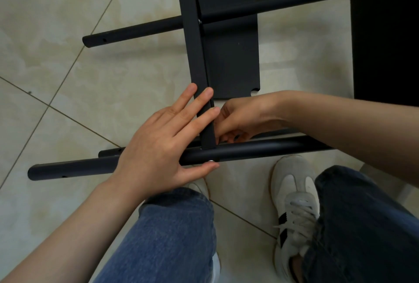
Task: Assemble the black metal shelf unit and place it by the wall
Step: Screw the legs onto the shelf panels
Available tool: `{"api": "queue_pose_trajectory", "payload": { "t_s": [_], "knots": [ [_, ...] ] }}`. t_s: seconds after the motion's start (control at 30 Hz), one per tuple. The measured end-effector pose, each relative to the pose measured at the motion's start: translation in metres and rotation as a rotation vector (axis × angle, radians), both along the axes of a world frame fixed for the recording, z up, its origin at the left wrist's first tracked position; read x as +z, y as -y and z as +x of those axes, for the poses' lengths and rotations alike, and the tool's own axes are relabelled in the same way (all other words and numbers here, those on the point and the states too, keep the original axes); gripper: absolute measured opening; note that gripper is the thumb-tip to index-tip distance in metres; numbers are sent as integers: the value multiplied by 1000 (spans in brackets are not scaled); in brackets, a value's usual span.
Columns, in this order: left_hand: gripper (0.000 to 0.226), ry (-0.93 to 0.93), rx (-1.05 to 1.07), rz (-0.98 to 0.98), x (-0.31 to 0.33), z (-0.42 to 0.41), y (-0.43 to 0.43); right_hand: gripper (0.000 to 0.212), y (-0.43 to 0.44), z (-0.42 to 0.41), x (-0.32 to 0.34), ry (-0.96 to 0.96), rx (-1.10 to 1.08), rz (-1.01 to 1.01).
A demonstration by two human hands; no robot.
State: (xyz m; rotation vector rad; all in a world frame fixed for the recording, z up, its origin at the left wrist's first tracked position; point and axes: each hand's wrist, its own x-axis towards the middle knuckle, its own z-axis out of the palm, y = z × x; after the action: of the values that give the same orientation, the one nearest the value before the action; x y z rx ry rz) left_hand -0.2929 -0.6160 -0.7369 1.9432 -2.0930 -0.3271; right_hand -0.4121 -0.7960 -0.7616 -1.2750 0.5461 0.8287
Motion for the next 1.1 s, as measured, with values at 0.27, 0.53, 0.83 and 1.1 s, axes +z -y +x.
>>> {"api": "queue_pose_trajectory", "payload": {
  "t_s": [0.27,0.53,0.83,1.1],
  "knots": [
    [78,-8,0,1,1,0,0,9,5,-3,1,-8,-55,123],
    [78,-8,-1,-2,0,0,0,10,2,-3,0,2,-49,131],
    [78,-23,1,-8,0,0,0,15,-4,-1,-4,14,-55,109],
    [78,-21,1,-14,-2,0,-1,14,1,-4,4,21,-61,119]
  ]
}}
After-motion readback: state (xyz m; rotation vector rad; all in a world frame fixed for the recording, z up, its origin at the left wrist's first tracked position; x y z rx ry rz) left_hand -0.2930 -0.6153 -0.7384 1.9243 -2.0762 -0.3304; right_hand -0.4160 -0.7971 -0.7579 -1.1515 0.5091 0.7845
